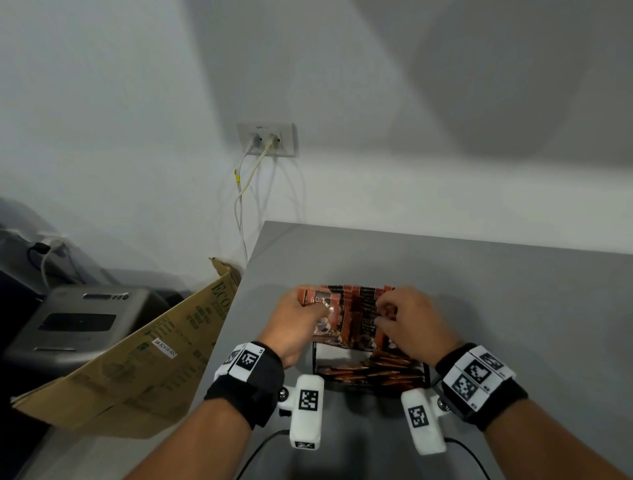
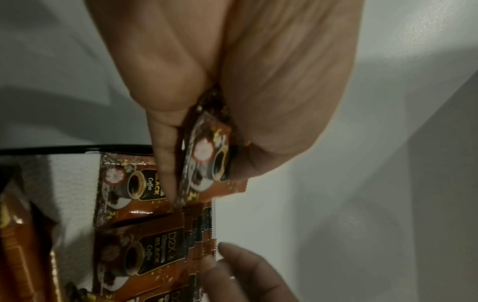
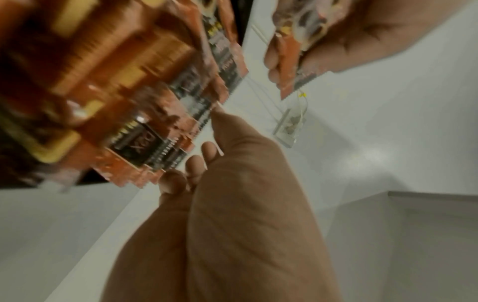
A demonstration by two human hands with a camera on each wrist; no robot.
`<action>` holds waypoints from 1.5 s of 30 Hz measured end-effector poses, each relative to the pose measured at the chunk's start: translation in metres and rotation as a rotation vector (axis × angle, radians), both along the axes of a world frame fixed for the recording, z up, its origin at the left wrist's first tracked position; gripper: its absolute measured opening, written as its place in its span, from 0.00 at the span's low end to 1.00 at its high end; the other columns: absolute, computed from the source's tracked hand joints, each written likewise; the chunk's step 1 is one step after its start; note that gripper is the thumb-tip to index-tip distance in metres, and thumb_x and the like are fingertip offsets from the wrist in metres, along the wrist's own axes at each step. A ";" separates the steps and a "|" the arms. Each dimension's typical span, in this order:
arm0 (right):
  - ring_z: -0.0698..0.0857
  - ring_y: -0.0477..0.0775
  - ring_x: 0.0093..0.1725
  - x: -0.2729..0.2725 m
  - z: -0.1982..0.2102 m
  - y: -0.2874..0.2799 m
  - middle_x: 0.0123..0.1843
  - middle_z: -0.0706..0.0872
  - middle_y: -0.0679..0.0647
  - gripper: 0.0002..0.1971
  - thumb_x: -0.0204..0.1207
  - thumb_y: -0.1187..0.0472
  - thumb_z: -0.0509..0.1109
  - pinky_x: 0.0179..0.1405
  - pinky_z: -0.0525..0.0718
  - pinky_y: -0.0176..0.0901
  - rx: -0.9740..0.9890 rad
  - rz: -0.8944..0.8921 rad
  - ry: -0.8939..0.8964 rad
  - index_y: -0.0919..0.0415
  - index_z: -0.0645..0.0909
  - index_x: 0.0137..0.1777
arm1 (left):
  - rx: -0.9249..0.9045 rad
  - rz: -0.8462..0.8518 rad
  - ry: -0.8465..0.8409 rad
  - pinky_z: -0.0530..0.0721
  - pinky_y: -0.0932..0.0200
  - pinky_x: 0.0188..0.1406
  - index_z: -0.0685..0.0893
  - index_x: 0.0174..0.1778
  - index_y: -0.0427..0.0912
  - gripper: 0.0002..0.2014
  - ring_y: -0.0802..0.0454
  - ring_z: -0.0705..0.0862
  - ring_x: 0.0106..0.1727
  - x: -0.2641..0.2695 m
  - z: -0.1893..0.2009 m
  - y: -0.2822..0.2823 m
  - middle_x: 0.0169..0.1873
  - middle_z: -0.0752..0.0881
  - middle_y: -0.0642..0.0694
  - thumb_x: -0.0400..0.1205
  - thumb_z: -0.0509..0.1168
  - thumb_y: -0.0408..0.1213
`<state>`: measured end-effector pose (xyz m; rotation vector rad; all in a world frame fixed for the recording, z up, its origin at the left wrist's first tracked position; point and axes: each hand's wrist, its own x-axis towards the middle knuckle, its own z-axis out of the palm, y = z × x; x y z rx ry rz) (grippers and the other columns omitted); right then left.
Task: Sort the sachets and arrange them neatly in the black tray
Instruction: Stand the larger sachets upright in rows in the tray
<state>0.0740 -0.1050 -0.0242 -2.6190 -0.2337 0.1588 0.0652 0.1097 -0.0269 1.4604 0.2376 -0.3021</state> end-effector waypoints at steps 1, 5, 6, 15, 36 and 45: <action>0.81 0.43 0.51 0.001 0.007 0.001 0.52 0.83 0.44 0.09 0.78 0.55 0.75 0.55 0.81 0.37 0.076 -0.009 -0.015 0.50 0.86 0.57 | 0.020 -0.007 -0.033 0.87 0.40 0.53 0.87 0.55 0.33 0.11 0.39 0.89 0.46 0.000 0.001 -0.002 0.45 0.91 0.32 0.79 0.68 0.20; 0.86 0.36 0.49 0.003 0.040 0.018 0.49 0.88 0.39 0.10 0.79 0.56 0.75 0.52 0.82 0.30 0.376 0.026 0.083 0.43 0.85 0.58 | 0.000 -0.086 -0.097 0.84 0.44 0.48 0.88 0.50 0.37 0.12 0.40 0.86 0.42 0.000 0.008 -0.012 0.40 0.89 0.36 0.75 0.73 0.19; 0.87 0.35 0.46 0.005 0.046 0.022 0.46 0.90 0.39 0.09 0.79 0.58 0.75 0.51 0.82 0.29 0.385 0.041 0.078 0.43 0.87 0.54 | 0.000 -0.097 -0.108 0.85 0.45 0.46 0.87 0.51 0.35 0.12 0.40 0.85 0.41 0.001 0.010 -0.014 0.39 0.89 0.36 0.74 0.73 0.19; 0.86 0.38 0.28 0.023 0.030 0.036 0.39 0.92 0.47 0.13 0.82 0.69 0.65 0.26 0.81 0.28 0.086 0.101 0.137 0.52 0.87 0.49 | -0.059 0.255 0.008 0.89 0.50 0.39 0.81 0.45 0.39 0.12 0.48 0.79 0.39 0.008 0.009 0.019 0.35 0.78 0.41 0.76 0.57 0.19; 0.86 0.47 0.47 0.025 0.008 0.055 0.49 0.88 0.48 0.10 0.79 0.67 0.68 0.45 0.82 0.30 0.064 0.099 0.050 0.56 0.87 0.53 | 0.120 0.134 -0.040 0.85 0.54 0.38 0.83 0.52 0.35 0.14 0.50 0.87 0.38 -0.002 -0.003 0.020 0.38 0.88 0.41 0.75 0.64 0.16; 0.88 0.36 0.40 0.018 0.049 0.024 0.39 0.91 0.42 0.09 0.79 0.64 0.73 0.44 0.86 0.29 0.273 0.052 0.015 0.47 0.89 0.48 | 0.169 -0.001 -0.117 0.87 0.46 0.46 0.85 0.50 0.41 0.12 0.47 0.88 0.41 0.003 0.005 -0.010 0.43 0.90 0.39 0.72 0.71 0.26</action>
